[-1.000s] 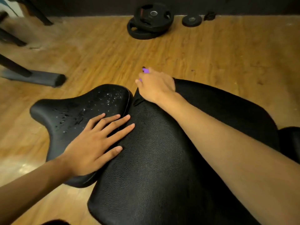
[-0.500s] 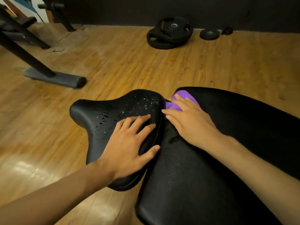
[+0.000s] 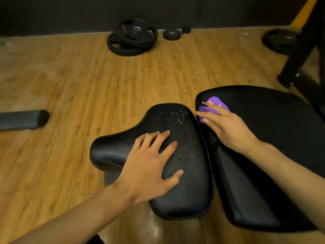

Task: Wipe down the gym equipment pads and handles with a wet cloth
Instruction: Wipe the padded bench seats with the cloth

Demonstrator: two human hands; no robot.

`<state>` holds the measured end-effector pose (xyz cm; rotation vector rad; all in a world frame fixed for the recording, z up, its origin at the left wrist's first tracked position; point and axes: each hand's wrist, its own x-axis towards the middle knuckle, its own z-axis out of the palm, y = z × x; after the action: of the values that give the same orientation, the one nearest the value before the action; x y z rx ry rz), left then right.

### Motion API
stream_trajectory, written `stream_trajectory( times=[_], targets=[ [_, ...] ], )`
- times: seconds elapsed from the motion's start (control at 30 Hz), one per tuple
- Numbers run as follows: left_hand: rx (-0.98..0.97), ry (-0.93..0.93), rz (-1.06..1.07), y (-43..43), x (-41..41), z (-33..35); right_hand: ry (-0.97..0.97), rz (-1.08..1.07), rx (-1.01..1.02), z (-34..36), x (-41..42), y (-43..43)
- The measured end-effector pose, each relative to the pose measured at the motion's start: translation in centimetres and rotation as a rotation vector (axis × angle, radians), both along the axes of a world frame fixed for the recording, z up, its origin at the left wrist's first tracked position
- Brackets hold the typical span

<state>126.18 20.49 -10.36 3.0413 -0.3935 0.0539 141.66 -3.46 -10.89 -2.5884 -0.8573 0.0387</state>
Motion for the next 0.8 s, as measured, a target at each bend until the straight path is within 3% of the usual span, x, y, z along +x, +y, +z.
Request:
stream_trajectory(
  times=[0.23,0.37,0.6,0.8],
  targets=[
    [-0.004,-0.053,0.004,0.1,-0.2,-0.7,-0.064,-0.279,0.226,0.4,-3.3,3.7],
    [-0.019,-0.066,0.000,0.3,-0.7,-1.2,-0.003,-0.292,0.278,1.0,-8.4,4.5],
    [0.005,-0.056,0.011,0.0,-0.8,-1.1,0.121,-0.285,0.027,0.4,-11.9,6.3],
    [0.025,-0.036,0.029,0.1,-0.8,-0.7,0.107,-0.241,-0.010,-0.6,-8.4,7.6]
  ],
)
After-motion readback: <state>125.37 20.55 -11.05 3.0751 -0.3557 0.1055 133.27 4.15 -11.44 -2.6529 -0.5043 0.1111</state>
